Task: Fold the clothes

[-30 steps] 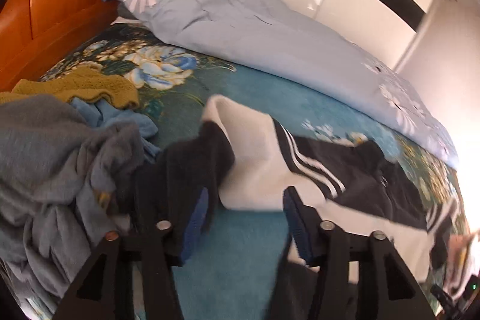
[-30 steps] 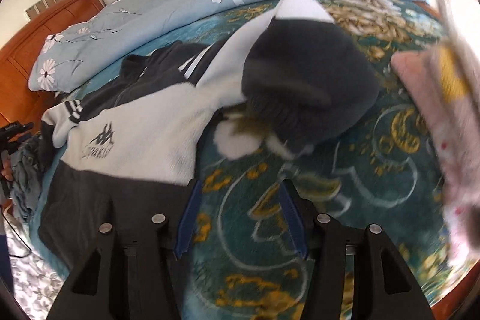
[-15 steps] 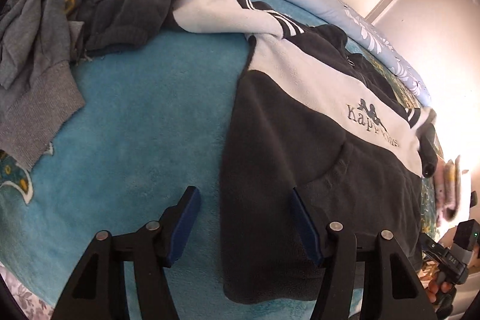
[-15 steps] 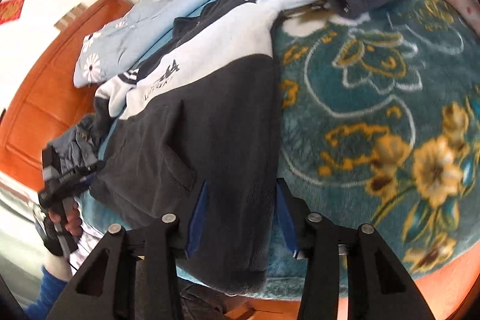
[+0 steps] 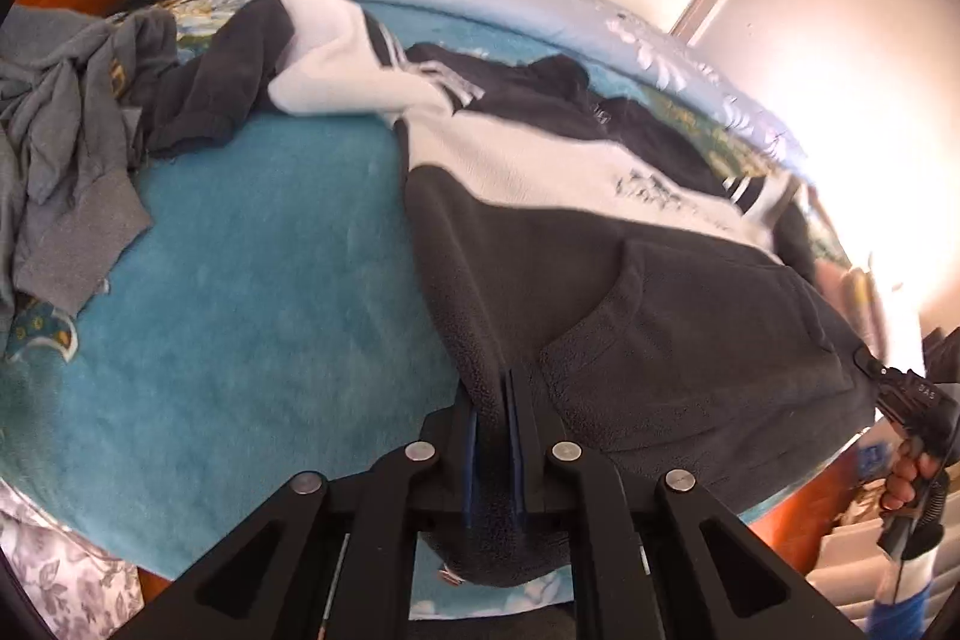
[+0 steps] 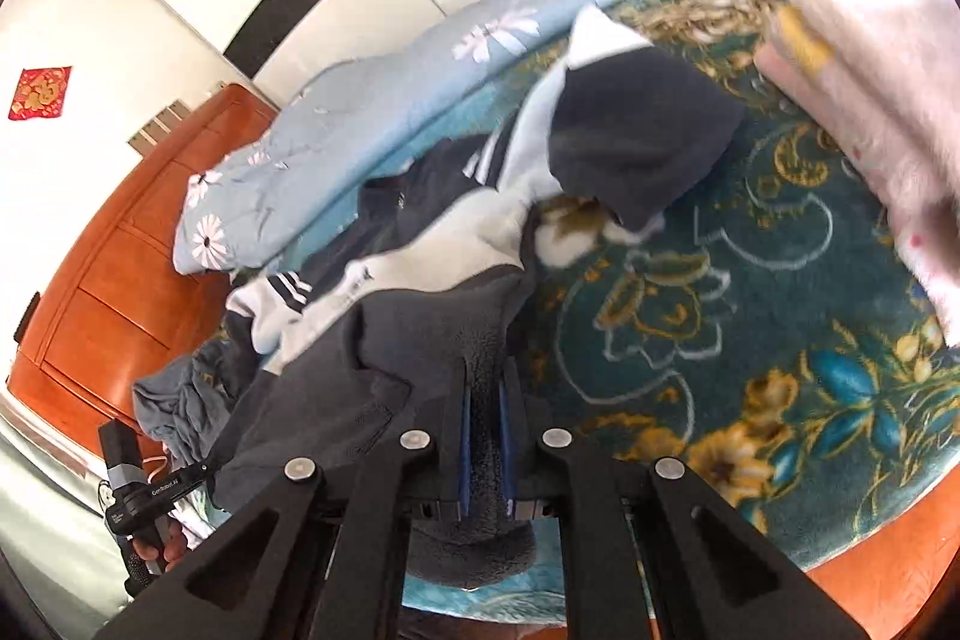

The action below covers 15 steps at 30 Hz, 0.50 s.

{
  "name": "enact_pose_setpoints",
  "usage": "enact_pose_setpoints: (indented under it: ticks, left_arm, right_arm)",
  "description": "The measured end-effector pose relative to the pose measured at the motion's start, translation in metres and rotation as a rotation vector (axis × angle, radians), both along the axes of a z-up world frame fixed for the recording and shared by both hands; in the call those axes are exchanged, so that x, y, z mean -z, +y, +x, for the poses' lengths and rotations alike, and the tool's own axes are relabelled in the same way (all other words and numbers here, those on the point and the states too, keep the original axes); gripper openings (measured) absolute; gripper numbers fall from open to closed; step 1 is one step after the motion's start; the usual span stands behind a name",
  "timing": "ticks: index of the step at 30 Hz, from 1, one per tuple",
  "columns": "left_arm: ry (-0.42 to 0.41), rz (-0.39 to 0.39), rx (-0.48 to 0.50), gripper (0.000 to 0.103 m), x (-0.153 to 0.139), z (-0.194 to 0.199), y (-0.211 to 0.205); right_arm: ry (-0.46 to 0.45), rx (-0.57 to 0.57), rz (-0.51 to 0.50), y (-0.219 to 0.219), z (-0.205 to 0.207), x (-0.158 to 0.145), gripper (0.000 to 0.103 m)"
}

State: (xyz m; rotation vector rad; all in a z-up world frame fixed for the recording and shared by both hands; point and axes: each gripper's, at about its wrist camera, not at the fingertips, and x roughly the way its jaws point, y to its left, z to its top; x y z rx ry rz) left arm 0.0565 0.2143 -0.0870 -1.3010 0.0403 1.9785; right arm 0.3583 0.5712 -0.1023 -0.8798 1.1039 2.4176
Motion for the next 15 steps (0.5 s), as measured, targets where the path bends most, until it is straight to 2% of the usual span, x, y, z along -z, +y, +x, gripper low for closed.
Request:
enact_pose_setpoints:
  ticks: [2, 5, 8, 11, 13, 15]
  left_arm:
    - [-0.034, -0.015, -0.024, 0.009, 0.014, -0.002, 0.001]
    - [-0.065, -0.015, -0.047, 0.010, 0.025, -0.004, -0.002]
    - [-0.075, -0.007, -0.052, 0.010, 0.030, -0.005, -0.005]
    - [-0.084, 0.022, -0.052, 0.013, 0.036, -0.005, -0.009]
    - [-0.092, 0.061, -0.044, 0.014, 0.038, -0.003, -0.016]
    - [-0.116, 0.077, -0.058, 0.016, 0.036, -0.002, -0.023]
  right_arm:
    - [-0.053, -0.004, -0.010, -0.002, -0.001, 0.021, 0.008]
    - [-0.066, 0.013, -0.054, 0.005, 0.011, 0.045, 0.008]
    - [-0.069, 0.000, -0.076, 0.006, 0.012, 0.052, 0.008]
    - [-0.070, -0.039, -0.033, 0.000, 0.009, 0.047, 0.009]
    - [-0.064, -0.058, -0.005, 0.000, 0.010, 0.043, 0.014]
    - [-0.049, -0.056, 0.021, 0.001, 0.014, 0.041, 0.025]
